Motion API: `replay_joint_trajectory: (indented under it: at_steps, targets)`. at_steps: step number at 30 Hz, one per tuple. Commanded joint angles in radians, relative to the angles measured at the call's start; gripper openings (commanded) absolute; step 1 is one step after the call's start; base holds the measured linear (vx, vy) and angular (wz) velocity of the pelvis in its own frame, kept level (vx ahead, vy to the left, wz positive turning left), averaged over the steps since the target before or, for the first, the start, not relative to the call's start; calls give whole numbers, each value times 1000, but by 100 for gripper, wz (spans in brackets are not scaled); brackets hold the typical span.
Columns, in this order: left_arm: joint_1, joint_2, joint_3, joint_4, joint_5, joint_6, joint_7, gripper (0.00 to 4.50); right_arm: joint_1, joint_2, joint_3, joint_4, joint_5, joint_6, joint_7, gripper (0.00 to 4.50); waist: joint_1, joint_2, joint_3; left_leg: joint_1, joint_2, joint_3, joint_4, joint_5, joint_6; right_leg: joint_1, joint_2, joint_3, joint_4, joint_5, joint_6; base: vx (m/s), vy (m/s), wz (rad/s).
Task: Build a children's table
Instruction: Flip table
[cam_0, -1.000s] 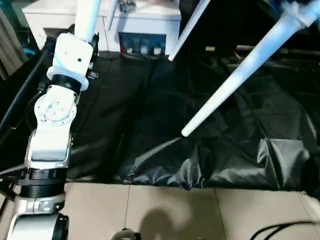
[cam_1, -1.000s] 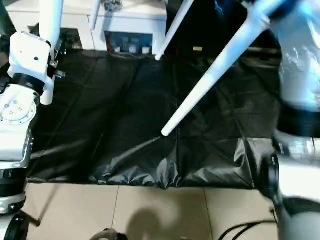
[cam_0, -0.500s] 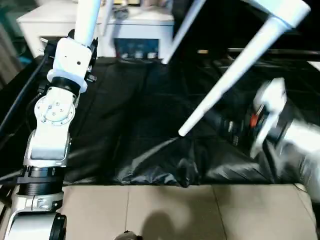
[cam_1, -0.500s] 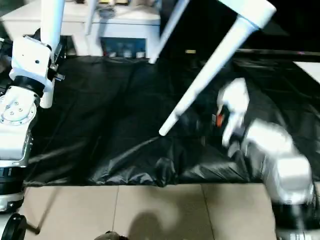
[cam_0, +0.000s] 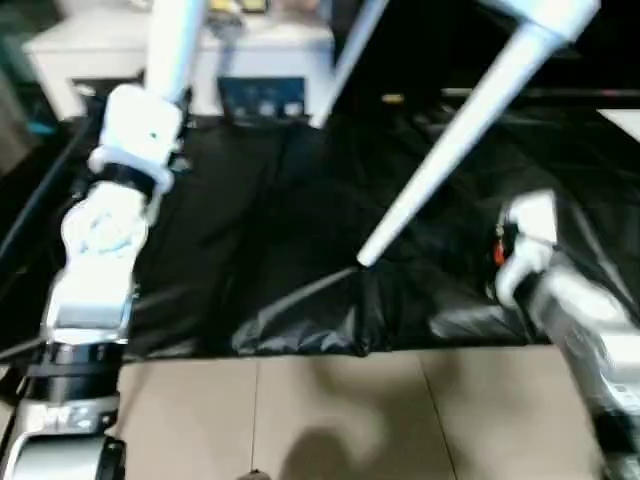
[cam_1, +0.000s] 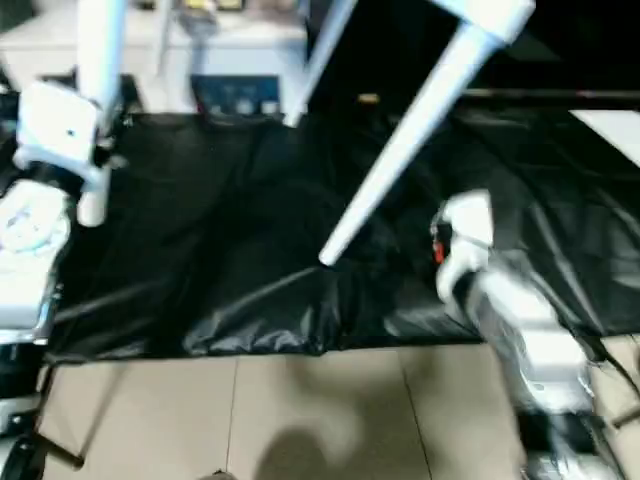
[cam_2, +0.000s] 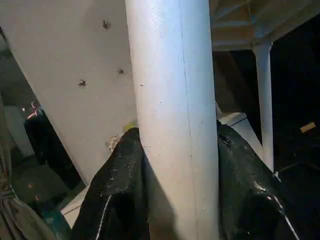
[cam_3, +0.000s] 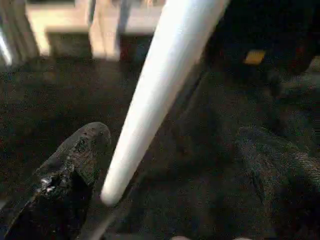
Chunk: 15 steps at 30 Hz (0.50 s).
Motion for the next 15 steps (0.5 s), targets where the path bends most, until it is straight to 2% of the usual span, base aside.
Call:
replay_joint_trajectory:
  at_steps: [1,2,3,4,5,7,8,9,10,11,12,13,14,15]
  targets:
    - [54,24,-84,57,52,44,-75,166,-61,23,-15,108,-15,-91,-5,450,-11,8,-32,17,80,-35,-123,-436,-68,-5,-88,52,-102,-377,-153,0,0,0]
    - [54,28,-87,61,51,42,-76,166,-102,33,-12,175,-25,-136,1,450,-9,9,-33,10,81,-35,-125,-412,-61,1,-89,51,-103,-392,-152,0,0,0]
    - [54,28,-87,61,51,42,-76,166,-102,33,-12,175,-25,-136,1,450,-10,8,-35,8,82,-34,-125,-399,-60,0,-89,50,-101,-385,-156,0,0,0]
    - [53,30,-88,67,51,39,-77,166,-148,46,-11,249,-32,-176,9,450,-7,11,-38,9,84,-31,-126,-370,-52,0,-87,51,-99,-346,-164,0,0,0]
    - [53,30,-89,69,51,38,-77,166,-161,49,-11,270,-32,-184,12,450,-7,9,-39,10,84,-27,-125,-347,-46,-1,-84,52,-100,-316,-170,0,0,0]
    - [50,33,-90,79,52,34,-78,166,-251,63,-3,420,-56,-256,35,450,-3,9,-44,1,83,-19,-125,-270,-19,9,-84,47,-91,-246,-205,0,0,0]
    - [48,34,-90,86,51,33,-78,166,-313,70,-1,529,-74,-291,41,450,-3,9,-47,1,84,-16,-123,-251,-14,8,-85,47,-88,-231,-214,0,0,0]
    - [49,35,-91,85,50,33,-78,166,-333,71,0,567,-82,-306,38,450,-2,8,-48,-2,85,-11,-123,-226,0,11,-84,43,-85,-203,-233,0,0,0]
    - [49,36,-92,86,50,33,-78,166,-353,70,3,606,-93,-322,33,450,6,13,-49,2,89,-1,-123,-215,9,8,-82,42,-85,-186,-237,0,0,0]
    - [50,37,-92,88,49,32,-78,166,-375,72,2,648,-96,-342,44,450,5,12,-50,3,88,3,-124,-207,15,7,-78,42,-84,-168,-238,0,0,0]
    - [56,42,-93,86,47,31,-80,166,-432,77,0,746,-99,-376,73,450,10,8,-55,3,91,8,-124,-179,26,10,-75,41,-77,-111,-246,52,-11,1]
    - [60,44,-93,85,46,30,-81,166,-457,80,-2,785,-99,-390,93,450,11,10,-60,-2,91,10,-122,-141,39,15,-75,39,-68,-43,-264,0,0,0]
    - [63,46,-93,82,45,30,-82,166,-468,81,-3,802,-98,-397,103,450,12,12,-60,-2,91,12,-121,-131,46,13,-75,39,-66,-17,-271,0,0,0]
    - [67,47,-92,80,43,31,-83,166,-478,83,-5,816,-95,-401,121,450,15,9,-57,-1,94,15,-122,-119,63,10,-72,38,-65,14,-277,0,0,0]
